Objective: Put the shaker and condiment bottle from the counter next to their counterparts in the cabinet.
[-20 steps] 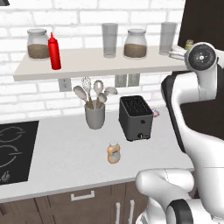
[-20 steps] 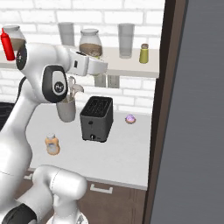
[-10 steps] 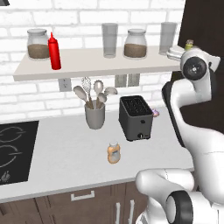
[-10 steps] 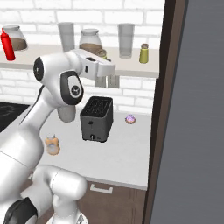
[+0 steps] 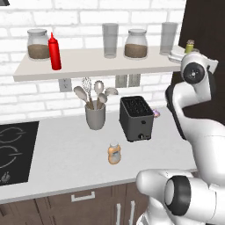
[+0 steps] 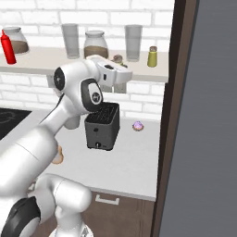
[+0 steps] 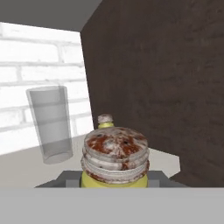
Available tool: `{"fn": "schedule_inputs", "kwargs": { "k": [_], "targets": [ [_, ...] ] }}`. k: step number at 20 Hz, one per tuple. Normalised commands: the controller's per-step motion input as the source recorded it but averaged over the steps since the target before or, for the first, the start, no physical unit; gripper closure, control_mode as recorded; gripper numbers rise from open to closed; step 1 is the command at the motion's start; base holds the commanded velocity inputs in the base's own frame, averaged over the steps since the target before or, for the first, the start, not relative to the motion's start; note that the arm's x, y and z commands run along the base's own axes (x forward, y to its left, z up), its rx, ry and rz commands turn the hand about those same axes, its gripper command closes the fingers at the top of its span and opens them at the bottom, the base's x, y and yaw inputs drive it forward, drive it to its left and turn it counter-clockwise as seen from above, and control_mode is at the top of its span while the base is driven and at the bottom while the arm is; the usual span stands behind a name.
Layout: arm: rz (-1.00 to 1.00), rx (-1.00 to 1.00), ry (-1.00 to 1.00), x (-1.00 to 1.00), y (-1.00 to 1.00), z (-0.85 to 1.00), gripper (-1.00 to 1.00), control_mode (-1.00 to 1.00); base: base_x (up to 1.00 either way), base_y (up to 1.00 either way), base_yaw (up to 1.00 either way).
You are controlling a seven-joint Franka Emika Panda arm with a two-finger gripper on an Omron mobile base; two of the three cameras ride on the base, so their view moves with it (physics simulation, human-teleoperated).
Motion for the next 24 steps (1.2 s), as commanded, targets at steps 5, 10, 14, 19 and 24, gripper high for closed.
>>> {"fn": "schedule_inputs", "kwargs": {
  "k": [5, 10, 14, 19, 24],
  "targets": [
    [0.00, 0.00, 0.00, 0.27, -0.18, 0.00, 1.00, -1.00, 0.00, 0.00, 0.00],
    [0.00, 0.00, 0.01, 0.26, -0.09, 0.00, 1.00, -1.00, 0.00, 0.00, 0.00],
    [0.00, 0.00, 0.05, 0.24, -0.01, 0.00, 1.00, -1.00, 0.00, 0.00, 0.00],
    [0.00, 0.00, 0.05, 0.18, -0.01, 0.00, 1.00, -1.00, 0.00, 0.00, 0.00],
    [0.00, 0.00, 0.02, 0.14, -0.11, 0.00, 1.00, -1.00, 0.00, 0.00, 0.00]
  ]
}}
